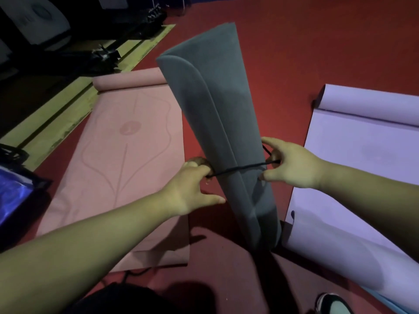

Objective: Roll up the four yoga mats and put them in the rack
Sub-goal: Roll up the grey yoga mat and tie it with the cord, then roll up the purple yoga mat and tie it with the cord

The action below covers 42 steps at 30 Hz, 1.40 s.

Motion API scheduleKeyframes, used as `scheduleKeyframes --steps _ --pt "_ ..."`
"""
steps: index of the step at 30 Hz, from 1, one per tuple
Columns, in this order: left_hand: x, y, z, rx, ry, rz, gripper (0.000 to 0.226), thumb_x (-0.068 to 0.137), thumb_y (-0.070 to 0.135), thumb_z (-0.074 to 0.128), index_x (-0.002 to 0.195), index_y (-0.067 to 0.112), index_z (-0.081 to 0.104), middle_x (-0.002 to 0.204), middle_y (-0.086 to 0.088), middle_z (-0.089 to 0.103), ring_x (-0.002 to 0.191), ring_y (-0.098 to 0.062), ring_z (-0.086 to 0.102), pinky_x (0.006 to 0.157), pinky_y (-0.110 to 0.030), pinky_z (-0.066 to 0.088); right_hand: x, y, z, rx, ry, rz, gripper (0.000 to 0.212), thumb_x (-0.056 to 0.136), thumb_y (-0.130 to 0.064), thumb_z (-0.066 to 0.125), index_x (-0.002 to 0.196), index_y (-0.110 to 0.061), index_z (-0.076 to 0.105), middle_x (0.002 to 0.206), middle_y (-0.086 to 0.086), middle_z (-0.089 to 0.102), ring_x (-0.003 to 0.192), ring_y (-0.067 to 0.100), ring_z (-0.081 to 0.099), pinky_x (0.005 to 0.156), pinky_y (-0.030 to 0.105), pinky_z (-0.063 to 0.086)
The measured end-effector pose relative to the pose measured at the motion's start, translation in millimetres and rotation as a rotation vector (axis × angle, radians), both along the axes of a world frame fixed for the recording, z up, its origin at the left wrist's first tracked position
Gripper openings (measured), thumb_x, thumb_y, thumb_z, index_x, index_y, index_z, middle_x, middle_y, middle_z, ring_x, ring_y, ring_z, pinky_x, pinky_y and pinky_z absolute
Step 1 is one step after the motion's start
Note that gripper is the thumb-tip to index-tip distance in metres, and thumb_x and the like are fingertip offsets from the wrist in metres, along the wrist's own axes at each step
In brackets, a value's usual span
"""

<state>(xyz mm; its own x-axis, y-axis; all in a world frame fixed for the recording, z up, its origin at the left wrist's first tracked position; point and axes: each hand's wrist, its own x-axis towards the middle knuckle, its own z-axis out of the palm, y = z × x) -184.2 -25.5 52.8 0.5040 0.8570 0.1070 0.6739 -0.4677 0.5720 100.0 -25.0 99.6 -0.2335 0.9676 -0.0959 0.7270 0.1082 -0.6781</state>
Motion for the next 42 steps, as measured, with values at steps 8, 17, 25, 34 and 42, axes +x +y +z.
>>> scheduleKeyframes --steps 8,17,25,34,42 --pt "19 -5 -13 -0.152 -0.449 0.249 0.075 0.056 0.043 0.092 0.104 0.027 0.037 0.116 0.008 0.054 0.108 -0.016 0.063 0.096 -0.034 0.055 -3 13 -9 -0.063 0.039 -0.092 0.092 0.071 -0.019 0.089 0.147 -0.042 0.044 0.130 0.002 0.039 0.112 0.023 0.056 0.084 0.017 0.044" --pt "3 10 23 -0.120 -0.760 0.414 0.064 0.072 0.034 0.084 0.109 0.026 0.032 0.127 0.000 0.054 0.102 -0.005 0.065 0.080 -0.028 0.056 -52 16 2 -0.088 0.436 0.116 0.094 0.074 -0.013 0.091 0.147 -0.046 0.042 0.138 -0.016 0.060 0.125 0.003 0.059 0.102 0.037 0.053" --pt "-89 18 133 0.040 -0.823 0.517 0.084 0.083 0.035 0.081 0.145 0.020 0.027 0.130 0.006 0.060 0.111 0.002 0.064 0.090 -0.021 0.054 -177 22 69 -0.174 0.735 0.119 0.066 0.081 -0.012 0.083 0.121 -0.058 0.056 0.113 -0.009 0.075 0.096 0.006 0.069 0.073 0.035 0.052" --pt "-228 -87 101 0.003 -0.538 0.731 0.083 0.074 0.043 0.086 0.143 0.042 0.041 0.127 0.017 0.065 0.114 -0.005 0.065 0.102 -0.040 0.051 -305 -41 16 -0.637 0.686 0.281 0.075 0.091 -0.006 0.071 0.141 -0.053 0.042 0.108 -0.016 0.075 0.099 0.009 0.073 0.086 0.028 0.054" --pt "-288 -165 0 -0.199 -0.343 1.019 0.097 0.062 0.048 0.090 0.144 0.042 0.038 0.128 0.019 0.063 0.114 -0.004 0.062 0.105 -0.037 0.049 -360 -79 -61 -0.789 0.505 0.234 0.079 0.090 -0.017 0.076 0.155 -0.034 0.034 0.123 -0.007 0.066 0.103 0.011 0.070 0.078 0.025 0.057"
